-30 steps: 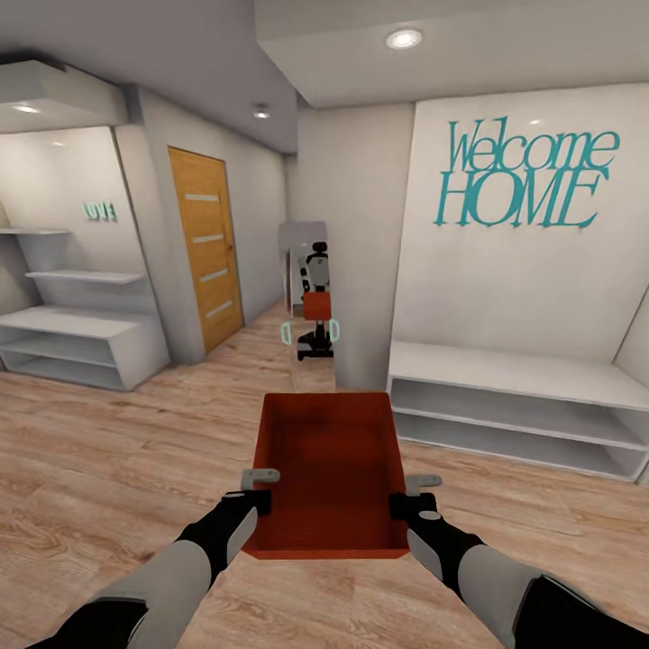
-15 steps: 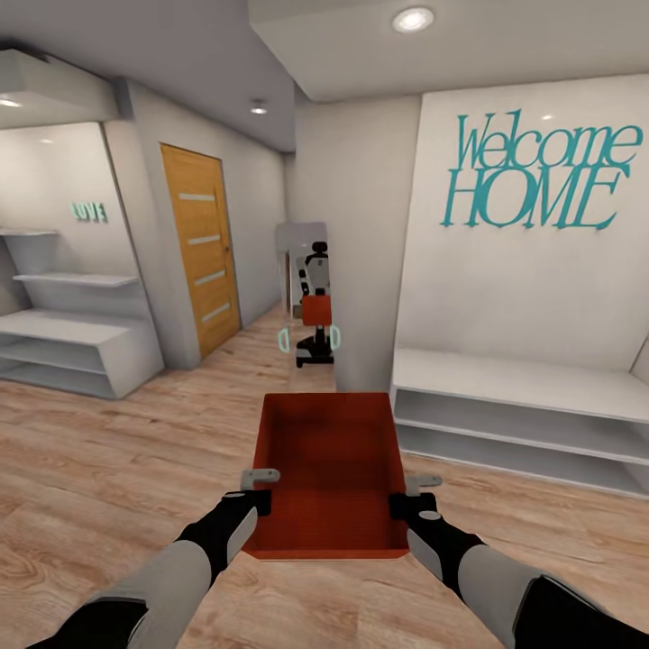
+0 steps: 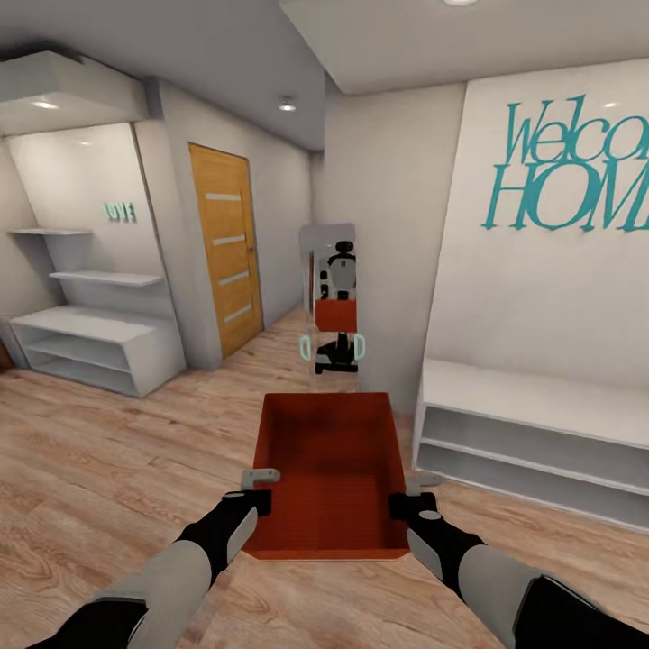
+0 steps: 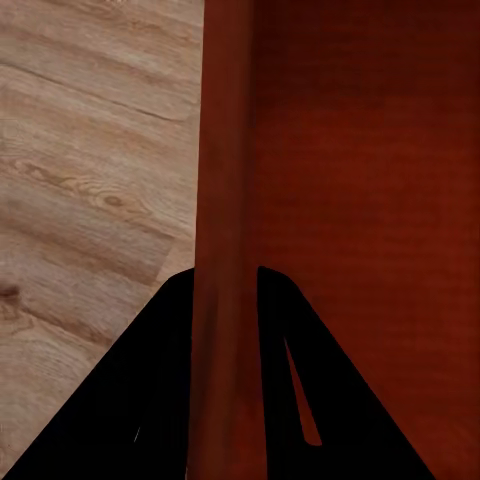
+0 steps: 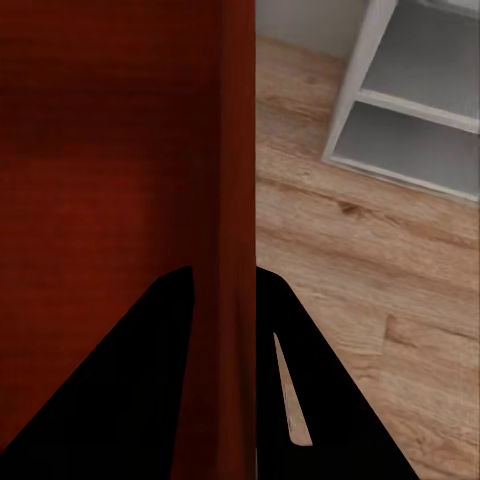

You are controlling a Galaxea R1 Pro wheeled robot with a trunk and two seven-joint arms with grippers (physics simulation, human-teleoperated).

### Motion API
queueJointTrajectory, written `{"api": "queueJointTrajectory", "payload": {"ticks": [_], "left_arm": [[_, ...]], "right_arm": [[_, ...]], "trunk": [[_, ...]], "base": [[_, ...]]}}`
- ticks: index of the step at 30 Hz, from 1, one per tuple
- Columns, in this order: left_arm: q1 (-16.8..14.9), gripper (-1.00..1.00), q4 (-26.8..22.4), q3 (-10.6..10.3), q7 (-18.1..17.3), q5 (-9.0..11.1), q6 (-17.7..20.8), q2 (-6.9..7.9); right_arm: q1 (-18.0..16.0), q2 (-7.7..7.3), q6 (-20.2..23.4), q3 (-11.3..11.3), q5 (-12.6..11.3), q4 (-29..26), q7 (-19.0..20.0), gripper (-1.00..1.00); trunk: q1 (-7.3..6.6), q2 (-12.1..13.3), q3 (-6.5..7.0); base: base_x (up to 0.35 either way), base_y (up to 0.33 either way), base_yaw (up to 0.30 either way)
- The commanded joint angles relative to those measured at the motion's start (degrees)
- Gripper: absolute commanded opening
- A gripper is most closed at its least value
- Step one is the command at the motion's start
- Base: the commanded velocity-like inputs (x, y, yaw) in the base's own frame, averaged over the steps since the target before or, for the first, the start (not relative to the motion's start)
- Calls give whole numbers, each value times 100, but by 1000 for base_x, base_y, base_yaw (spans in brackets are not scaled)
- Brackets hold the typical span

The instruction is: Move the two storage containers from the living room to the garage. In the garage, place one container on the floor and stack the other container on top of it (either order is fine).

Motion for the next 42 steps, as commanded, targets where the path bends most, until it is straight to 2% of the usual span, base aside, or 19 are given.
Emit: {"api": "queueJointTrajectory", "payload": {"ticks": [1,42], "left_arm": [[-4,-100,-16,12,47,-108,47,234],[-4,-100,-14,12,46,-109,48,234]], "right_arm": [[-6,-53,-34,-33,-49,159,-36,-100],[-6,-56,-39,-33,-49,159,-36,-100]], "trunk": [[6,-10,-10],[6,-10,-10]], "base": [[323,0,283],[323,0,284]]}}
